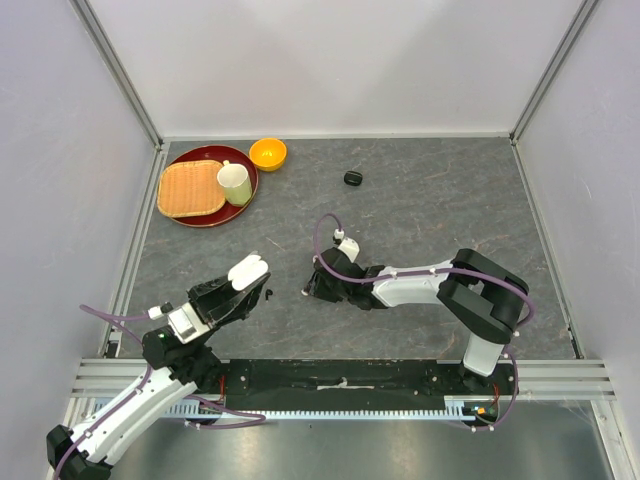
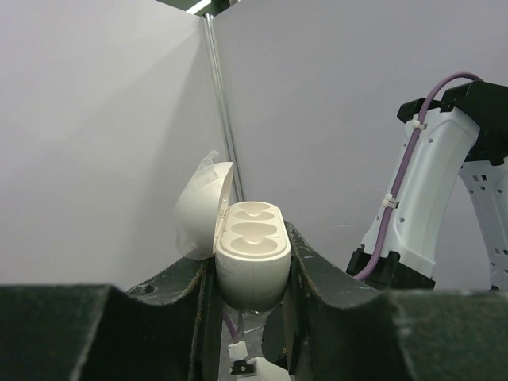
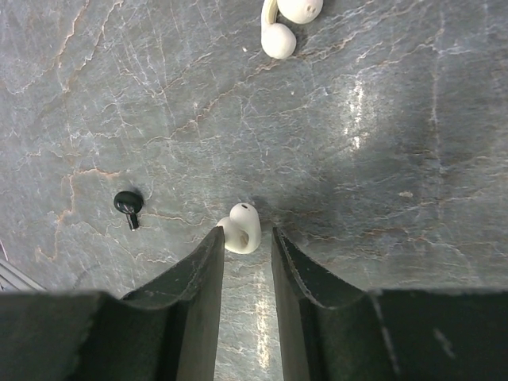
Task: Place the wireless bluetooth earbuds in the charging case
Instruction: Pick up the earbud from the center of the board.
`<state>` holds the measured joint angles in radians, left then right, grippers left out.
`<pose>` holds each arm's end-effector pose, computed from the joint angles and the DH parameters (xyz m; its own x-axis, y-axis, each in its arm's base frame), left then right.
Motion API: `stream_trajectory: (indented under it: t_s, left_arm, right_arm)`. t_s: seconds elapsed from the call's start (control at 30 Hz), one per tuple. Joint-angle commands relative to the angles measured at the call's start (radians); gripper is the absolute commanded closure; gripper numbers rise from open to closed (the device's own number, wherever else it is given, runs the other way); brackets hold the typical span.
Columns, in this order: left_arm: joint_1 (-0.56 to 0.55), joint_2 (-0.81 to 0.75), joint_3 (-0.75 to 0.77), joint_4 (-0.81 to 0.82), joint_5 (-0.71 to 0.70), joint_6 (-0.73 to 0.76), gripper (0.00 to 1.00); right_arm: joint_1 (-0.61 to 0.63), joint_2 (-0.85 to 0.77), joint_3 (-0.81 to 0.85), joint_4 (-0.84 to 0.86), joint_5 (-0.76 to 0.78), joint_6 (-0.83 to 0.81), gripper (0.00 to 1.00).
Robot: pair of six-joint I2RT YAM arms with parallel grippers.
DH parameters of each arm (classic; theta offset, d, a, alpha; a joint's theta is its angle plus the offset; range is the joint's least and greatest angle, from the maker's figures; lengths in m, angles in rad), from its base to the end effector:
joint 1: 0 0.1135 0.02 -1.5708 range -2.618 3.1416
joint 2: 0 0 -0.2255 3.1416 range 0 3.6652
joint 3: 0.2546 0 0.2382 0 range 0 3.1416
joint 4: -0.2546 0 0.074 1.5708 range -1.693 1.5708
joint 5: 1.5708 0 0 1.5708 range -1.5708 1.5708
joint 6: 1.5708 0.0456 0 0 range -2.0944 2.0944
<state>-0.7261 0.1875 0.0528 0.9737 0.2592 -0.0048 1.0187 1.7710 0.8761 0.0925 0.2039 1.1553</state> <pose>0.0774 -0.0843 0.2719 0.5526 -0.4969 -0.6691 0.7725 0.6067 0.1875 0.1853 0.2832 0.1069 -0.8475 0.3324 -0.4137 0.0383 0.8158 0.5771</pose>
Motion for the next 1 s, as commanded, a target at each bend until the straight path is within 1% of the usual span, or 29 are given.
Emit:
stream_trajectory:
  t_s: [0.0,0.2,0.4,0.47,0.53,0.6,0.63,0.8,0.97]
  left_arm:
    - [-0.004,-0.01,-0.099,0.02,-0.037,0.049,0.98]
    - [-0.003,-0.013,-0.1,0.02,-0.04,0.049,0.98]
    - [-0.003,-0.014,-0.102,0.016,-0.046,0.052,0.98]
    - [-0.004,-0.014,-0.1,0.017,-0.046,0.052,0.98]
    - [-0.004,-0.014,-0.1,0.017,-0.048,0.052,0.98]
    - [-0.004,-0.014,-0.099,0.017,-0.048,0.052,0.98]
    - [-0.004,-0.014,-0.099,0.017,-0.049,0.051,0.98]
    - [-0.003,-0.017,-0.097,0.014,-0.048,0.054,0.98]
    - [-0.004,-0.033,-0.085,-0.033,-0.048,0.057,0.98]
  right_arm:
    - [0.008,0.036,0.027,-0.033,0.002,-0.011,0.64]
    - [0.006,0.042,0.027,-0.017,-0.012,-0.008,0.66]
    - [0.007,0.033,0.023,-0.004,-0.009,-0.006,0.71]
    - [0.006,0.028,0.021,0.003,-0.009,-0.009,0.75]
    - [0.006,0.024,0.017,0.013,-0.009,-0.011,0.85]
    - [0.007,0.019,0.009,0.038,-0.017,-0.014,0.92]
    - [0.006,0.015,0.006,0.047,-0.02,-0.017,0.94]
    - [0.004,-0.011,0.014,0.055,-0.023,-0.057,0.96]
    - [-0.006,-0.096,0.015,0.026,-0.011,-0.163,0.97]
